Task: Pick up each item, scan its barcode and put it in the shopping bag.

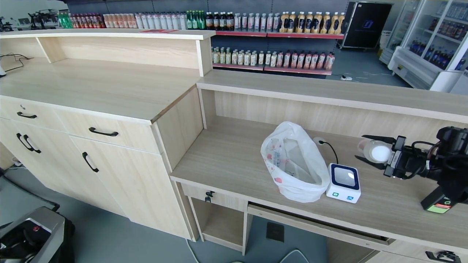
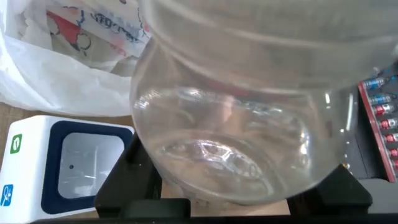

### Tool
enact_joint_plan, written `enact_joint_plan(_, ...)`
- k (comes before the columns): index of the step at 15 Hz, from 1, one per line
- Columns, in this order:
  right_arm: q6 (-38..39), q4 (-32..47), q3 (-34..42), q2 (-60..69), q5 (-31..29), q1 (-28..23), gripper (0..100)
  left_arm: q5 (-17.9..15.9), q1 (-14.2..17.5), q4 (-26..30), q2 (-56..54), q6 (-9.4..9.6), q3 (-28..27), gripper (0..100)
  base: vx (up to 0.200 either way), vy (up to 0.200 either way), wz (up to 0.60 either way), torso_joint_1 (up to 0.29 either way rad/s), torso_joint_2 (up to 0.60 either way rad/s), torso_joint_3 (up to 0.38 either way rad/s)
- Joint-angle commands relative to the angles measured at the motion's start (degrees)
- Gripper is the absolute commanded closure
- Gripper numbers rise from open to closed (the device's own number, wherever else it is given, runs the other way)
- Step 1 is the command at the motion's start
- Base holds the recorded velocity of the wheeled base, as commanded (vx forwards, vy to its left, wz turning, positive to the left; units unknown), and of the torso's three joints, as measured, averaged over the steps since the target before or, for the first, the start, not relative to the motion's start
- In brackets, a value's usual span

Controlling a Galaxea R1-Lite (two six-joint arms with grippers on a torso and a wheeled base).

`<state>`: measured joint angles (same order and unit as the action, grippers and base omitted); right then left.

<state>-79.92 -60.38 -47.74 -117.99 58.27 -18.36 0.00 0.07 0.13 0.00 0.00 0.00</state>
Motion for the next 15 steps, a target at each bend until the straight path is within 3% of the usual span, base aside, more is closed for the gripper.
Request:
enact_joint_plan(1,-1.55,0.0,0.72,-2.15,0.7,-0.63,100,0.0,0.01,0.04,0.09,0.0,0.0,0,0.0,0.0,0.0,0.0,0.0,0.0)
enact_joint_plan(15,-4.54,-1.85,-2.1,-9.71,3.08,0.08,100,0.0,0.01,-0.05,0.09,0.0,0.0,0,0.0,0.0,0.0,0.0,0.0,0.0)
